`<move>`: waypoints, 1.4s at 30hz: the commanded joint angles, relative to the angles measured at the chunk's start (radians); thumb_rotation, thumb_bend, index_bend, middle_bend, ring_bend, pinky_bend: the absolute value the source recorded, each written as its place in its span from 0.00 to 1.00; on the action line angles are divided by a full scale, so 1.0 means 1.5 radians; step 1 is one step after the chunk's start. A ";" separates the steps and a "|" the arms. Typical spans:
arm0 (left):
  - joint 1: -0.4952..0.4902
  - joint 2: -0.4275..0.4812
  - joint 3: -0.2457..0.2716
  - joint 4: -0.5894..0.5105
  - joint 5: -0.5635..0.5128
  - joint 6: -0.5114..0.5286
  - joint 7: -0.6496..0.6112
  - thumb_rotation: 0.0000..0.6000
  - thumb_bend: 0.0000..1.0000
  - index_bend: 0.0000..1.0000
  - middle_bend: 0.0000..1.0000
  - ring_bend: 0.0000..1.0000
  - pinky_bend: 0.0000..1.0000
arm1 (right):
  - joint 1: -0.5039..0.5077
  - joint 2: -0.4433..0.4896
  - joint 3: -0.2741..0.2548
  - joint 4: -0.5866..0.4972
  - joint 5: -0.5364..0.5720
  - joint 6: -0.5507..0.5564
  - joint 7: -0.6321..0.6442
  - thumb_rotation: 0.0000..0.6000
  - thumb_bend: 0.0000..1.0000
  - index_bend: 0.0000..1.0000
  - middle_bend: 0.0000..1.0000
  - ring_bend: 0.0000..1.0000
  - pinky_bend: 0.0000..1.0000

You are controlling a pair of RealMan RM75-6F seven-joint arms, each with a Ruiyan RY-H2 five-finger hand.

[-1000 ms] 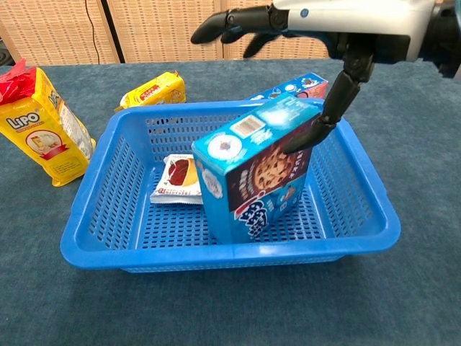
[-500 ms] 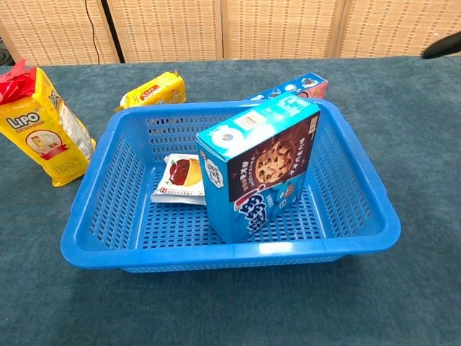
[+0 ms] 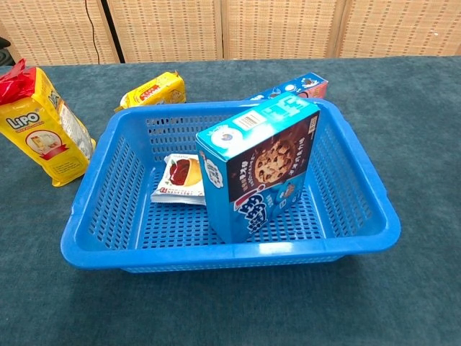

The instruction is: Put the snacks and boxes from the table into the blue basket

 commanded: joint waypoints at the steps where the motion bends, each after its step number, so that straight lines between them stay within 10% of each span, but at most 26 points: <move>1: -0.012 -0.019 -0.005 0.012 -0.017 -0.027 -0.022 1.00 0.03 0.00 0.00 0.00 0.00 | -0.030 -0.021 -0.014 0.021 0.011 0.015 0.026 1.00 0.00 0.00 0.00 0.00 0.00; 9: -0.038 -0.058 -0.013 0.047 -0.023 -0.069 -0.070 1.00 0.03 0.00 0.00 0.00 0.00 | -0.063 -0.045 -0.011 0.028 0.009 0.047 0.030 1.00 0.00 0.00 0.00 0.00 0.00; 13: -0.044 -0.074 -0.016 0.060 -0.040 -0.075 -0.063 1.00 0.07 0.00 0.01 0.05 0.25 | -0.065 -0.043 -0.003 0.019 0.009 0.051 0.046 1.00 0.00 0.00 0.00 0.00 0.00; 20: -0.037 -0.101 -0.039 0.051 -0.090 -0.024 -0.017 1.00 0.25 0.40 0.40 0.44 0.53 | -0.074 -0.042 0.013 0.029 0.021 0.064 0.078 1.00 0.00 0.00 0.00 0.00 0.00; 42: 0.009 0.096 -0.048 -0.264 0.197 0.131 -0.095 1.00 0.27 0.45 0.44 0.46 0.54 | -0.080 -0.049 0.032 0.024 0.025 0.047 0.070 1.00 0.00 0.00 0.00 0.00 0.00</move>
